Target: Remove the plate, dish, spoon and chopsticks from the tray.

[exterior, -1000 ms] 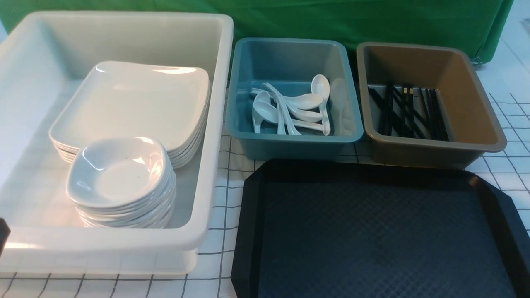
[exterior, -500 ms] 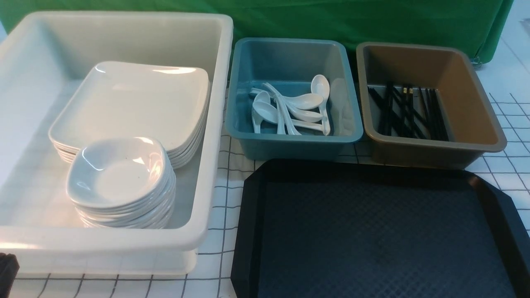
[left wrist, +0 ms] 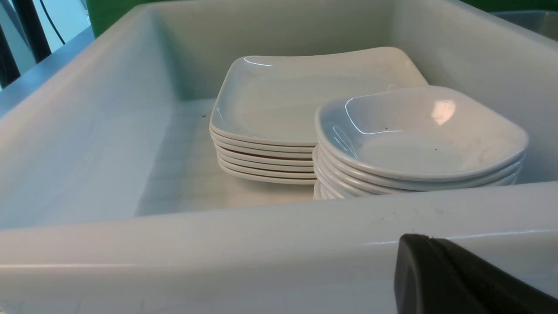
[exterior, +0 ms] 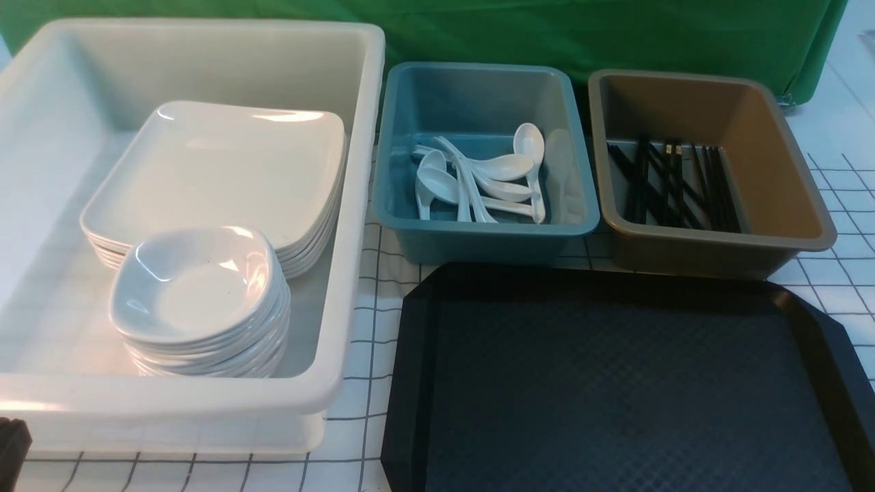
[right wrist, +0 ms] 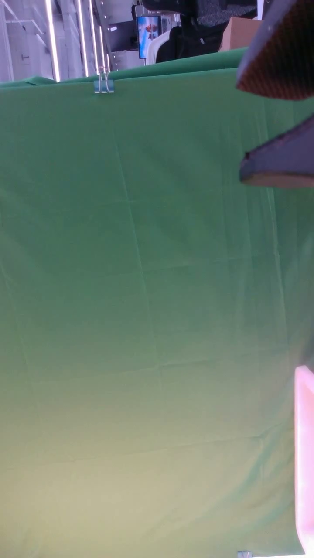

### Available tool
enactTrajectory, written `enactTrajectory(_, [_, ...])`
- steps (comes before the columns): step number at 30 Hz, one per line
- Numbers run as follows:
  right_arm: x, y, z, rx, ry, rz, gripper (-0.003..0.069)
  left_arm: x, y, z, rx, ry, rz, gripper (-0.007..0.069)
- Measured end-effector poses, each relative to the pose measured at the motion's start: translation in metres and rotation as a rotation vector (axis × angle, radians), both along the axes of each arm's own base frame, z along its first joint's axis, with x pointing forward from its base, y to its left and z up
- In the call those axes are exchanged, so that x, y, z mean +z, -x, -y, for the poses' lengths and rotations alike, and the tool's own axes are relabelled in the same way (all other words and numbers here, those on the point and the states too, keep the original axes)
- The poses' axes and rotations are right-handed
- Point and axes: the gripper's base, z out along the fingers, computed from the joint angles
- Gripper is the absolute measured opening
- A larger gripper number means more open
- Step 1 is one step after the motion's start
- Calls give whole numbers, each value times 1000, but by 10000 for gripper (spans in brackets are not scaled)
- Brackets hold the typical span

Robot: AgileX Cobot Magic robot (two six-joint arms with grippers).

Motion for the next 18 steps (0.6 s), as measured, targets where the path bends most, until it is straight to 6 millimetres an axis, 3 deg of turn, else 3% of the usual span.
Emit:
enactTrajectory(6, [0,0,0,-14,32,7,239,0,0,0,0,0,0,0])
enactTrajectory(12, [-7,-3,-1,-60,169,-45,240,0,0,0,0,0,0,1])
enactTrajectory(18, [-45,-17,-2,-133,310,-192,240,0,0,0,0,0,-1,1])
